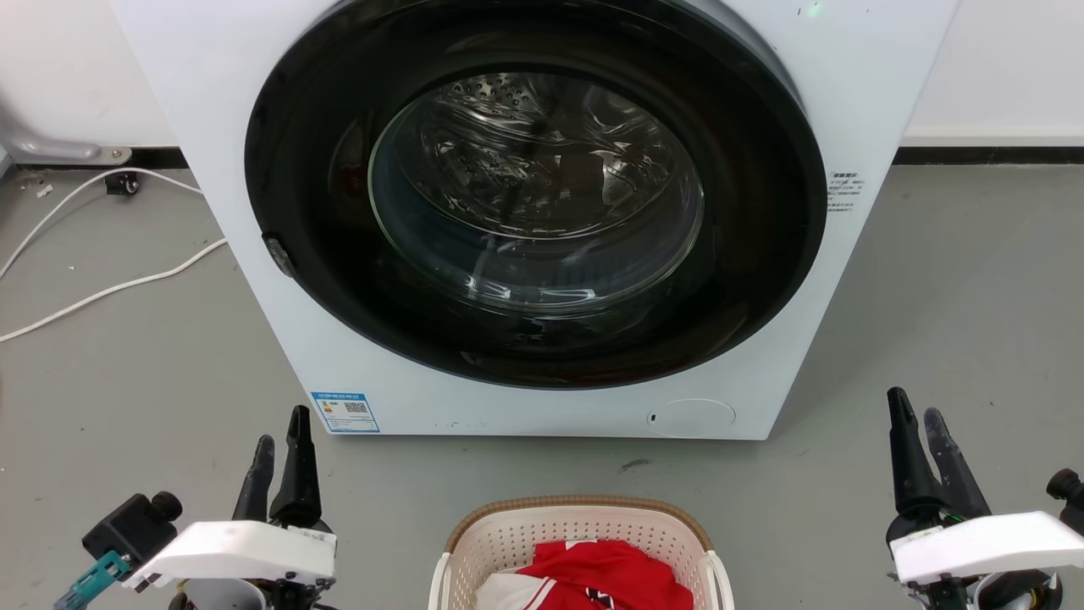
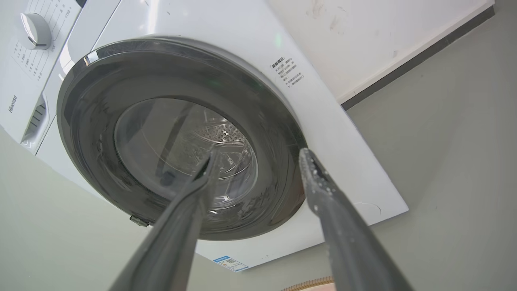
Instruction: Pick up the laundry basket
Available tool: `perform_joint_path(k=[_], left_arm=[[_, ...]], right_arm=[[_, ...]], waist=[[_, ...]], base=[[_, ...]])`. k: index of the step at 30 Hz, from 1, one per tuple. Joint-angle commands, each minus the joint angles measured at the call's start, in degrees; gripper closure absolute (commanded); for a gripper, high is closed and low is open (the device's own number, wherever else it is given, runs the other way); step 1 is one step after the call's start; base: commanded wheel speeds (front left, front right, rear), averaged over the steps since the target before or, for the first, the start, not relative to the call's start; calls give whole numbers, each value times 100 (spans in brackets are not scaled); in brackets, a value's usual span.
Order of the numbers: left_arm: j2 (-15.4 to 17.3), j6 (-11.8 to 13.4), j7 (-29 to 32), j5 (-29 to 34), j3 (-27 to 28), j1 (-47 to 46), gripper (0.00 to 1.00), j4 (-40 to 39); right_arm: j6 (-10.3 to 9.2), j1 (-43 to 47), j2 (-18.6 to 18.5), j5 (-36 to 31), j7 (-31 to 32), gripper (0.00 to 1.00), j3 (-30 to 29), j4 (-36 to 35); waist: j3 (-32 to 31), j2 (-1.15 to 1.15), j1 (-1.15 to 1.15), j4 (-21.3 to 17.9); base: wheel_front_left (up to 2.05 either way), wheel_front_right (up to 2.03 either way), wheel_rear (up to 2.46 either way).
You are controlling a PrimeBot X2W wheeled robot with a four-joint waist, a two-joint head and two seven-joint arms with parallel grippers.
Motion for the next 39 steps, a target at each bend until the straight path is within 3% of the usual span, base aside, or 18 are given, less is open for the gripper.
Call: perform_joint_path(k=[1,14,39], left_arm=[[20,7,-67,200,-28,12,0,-119],[69,126,-330,1395,-195,148,0,-252],[104,177,-686,2859,-270,329,0,-299]], right_arm=[[2,10,-18,-199,-58,0,19,-144],[2,214,-22,-1470,-323,0,81,-301],[1,500,-28,-2979,-681,0,81,-556]], waist=[[-1,0,0,1],[-15,0,0,18],[-62,0,0,51]], base=[[0,0,0],[0,0,0],[0,0,0]])
